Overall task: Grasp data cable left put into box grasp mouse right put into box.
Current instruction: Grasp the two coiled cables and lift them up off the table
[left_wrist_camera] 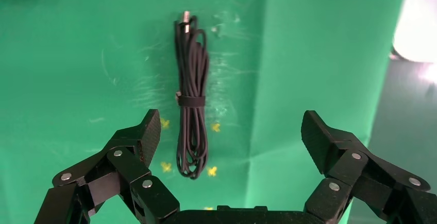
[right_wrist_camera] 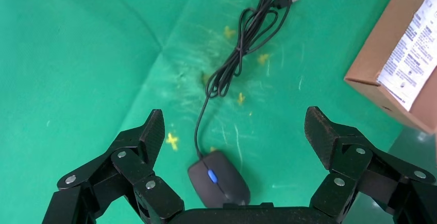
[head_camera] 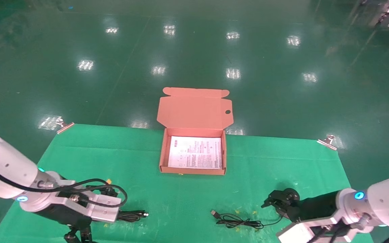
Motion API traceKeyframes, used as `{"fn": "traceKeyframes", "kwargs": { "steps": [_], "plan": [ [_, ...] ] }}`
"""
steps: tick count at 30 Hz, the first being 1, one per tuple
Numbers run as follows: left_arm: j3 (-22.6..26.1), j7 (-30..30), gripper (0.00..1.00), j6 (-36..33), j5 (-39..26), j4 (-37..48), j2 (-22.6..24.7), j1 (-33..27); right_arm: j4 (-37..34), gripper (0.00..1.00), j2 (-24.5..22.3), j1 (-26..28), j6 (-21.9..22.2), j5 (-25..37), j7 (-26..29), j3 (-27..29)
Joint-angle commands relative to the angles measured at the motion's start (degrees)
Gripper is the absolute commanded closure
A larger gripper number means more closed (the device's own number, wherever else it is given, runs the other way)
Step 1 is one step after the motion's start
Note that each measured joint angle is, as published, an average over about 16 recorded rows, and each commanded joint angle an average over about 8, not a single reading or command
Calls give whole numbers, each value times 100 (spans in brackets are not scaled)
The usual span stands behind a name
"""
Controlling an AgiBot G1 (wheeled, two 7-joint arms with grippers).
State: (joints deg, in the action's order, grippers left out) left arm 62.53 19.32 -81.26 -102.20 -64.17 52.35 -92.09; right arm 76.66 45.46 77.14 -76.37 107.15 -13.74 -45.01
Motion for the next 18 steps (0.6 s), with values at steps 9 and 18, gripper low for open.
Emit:
{"fn": "traceKeyframes", "kwargs": {
  "steps": [9, 18],
  "plan": [
    [-37, -165, 0, 570, -75, 1142, 322, 177, -289, 0, 302, -274, 467, 162, 547, 16],
    [-92, -725, 0, 933, 0, 2241, 660, 209, -1068, 0, 711, -258, 730, 87, 595, 48]
  ]
}}
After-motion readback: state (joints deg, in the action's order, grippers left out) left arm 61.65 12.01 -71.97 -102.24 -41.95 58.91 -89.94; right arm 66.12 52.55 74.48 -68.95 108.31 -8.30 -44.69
